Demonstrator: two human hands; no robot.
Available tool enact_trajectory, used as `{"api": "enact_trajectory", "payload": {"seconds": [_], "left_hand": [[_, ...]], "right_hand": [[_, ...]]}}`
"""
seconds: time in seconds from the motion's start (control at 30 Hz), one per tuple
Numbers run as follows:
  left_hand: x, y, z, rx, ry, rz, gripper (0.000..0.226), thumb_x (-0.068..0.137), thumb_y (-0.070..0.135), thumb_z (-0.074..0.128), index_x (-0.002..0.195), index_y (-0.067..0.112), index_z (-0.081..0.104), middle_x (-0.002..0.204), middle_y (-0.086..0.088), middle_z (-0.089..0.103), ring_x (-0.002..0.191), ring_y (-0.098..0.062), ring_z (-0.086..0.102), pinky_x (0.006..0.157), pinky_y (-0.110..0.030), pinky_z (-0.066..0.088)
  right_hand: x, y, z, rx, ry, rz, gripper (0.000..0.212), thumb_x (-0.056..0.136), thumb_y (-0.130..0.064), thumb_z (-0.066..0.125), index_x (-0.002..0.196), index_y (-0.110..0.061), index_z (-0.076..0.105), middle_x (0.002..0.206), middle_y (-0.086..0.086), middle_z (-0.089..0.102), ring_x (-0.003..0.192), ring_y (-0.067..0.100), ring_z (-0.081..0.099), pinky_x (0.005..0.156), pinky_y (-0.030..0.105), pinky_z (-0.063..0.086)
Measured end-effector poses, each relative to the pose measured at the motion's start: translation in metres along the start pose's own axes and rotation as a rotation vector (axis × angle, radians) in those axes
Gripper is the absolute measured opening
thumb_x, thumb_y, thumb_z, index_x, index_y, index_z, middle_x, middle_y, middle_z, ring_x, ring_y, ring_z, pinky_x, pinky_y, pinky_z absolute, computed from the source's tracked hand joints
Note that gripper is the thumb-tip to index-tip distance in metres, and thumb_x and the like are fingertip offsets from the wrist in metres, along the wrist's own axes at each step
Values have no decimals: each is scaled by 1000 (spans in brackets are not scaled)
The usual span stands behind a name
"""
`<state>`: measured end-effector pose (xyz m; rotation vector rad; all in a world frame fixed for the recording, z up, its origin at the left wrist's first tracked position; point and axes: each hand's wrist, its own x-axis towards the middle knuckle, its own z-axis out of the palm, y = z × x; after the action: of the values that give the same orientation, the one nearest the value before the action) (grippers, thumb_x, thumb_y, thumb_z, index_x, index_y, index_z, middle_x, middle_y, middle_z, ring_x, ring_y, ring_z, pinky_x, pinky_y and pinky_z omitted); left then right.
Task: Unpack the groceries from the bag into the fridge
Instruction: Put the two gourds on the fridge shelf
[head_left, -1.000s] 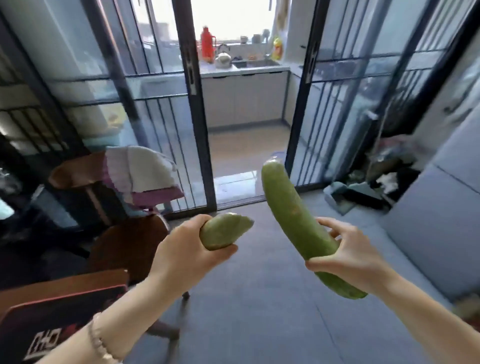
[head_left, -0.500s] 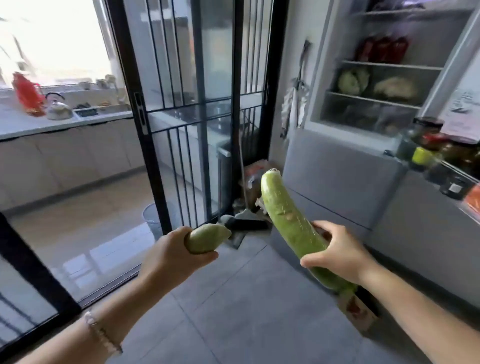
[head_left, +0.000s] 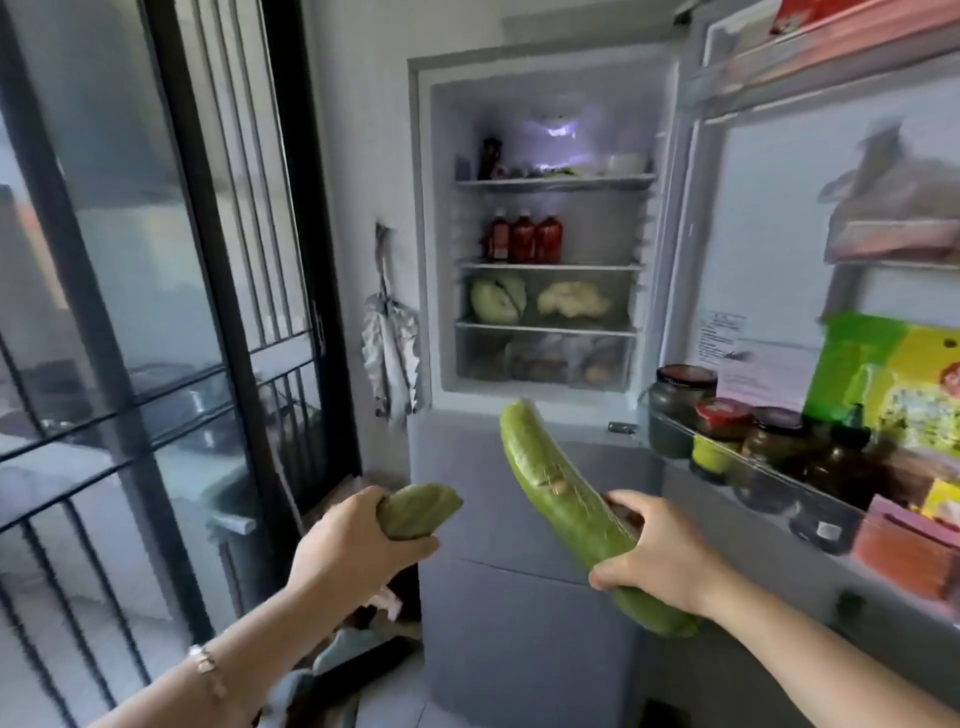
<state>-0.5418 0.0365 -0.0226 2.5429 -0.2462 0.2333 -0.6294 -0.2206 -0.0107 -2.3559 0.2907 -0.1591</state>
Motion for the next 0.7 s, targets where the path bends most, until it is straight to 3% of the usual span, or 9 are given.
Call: {"api": "enact_trajectory", "payload": {"seconds": [0.23,0.4,0.57,0.7], "left_hand": [[149,42,43,-104,-43,111,42,64,56,74,91,27,60,77,10,63,70,-11,61,66,-30,54],[248,70,77,-103,-26,129,42,65,56,74,91,27,58,75,14,60,69,-9,59,62,-26,48],[339,94,101,-170,1,90,42,65,56,73,94,30,57,80,12,63,72,-11,61,61,-27,49],[397,105,124,-185,-2,94,41,65,55,74,93,30,57,78,12,62,70,-8,60,61,-27,49]], "right_hand": [[127,9,-32,0,88,64,74,51,-25,83,121,-25,57,105,-6,64,92,12,61,77,27,50],[244,20,-58,13,111,81,70,35,-39,74,103,-30,65,88,-4,65,77,12,62,63,25,47],[362,7,-79,30,47,78,34,57,-22,79,88,-13,67,82,2,66,75,16,63,61,24,47],[444,0,-85,-11,27,92,33,53,-26,80,81,-12,69,81,4,68,75,18,63,63,26,47]]}}
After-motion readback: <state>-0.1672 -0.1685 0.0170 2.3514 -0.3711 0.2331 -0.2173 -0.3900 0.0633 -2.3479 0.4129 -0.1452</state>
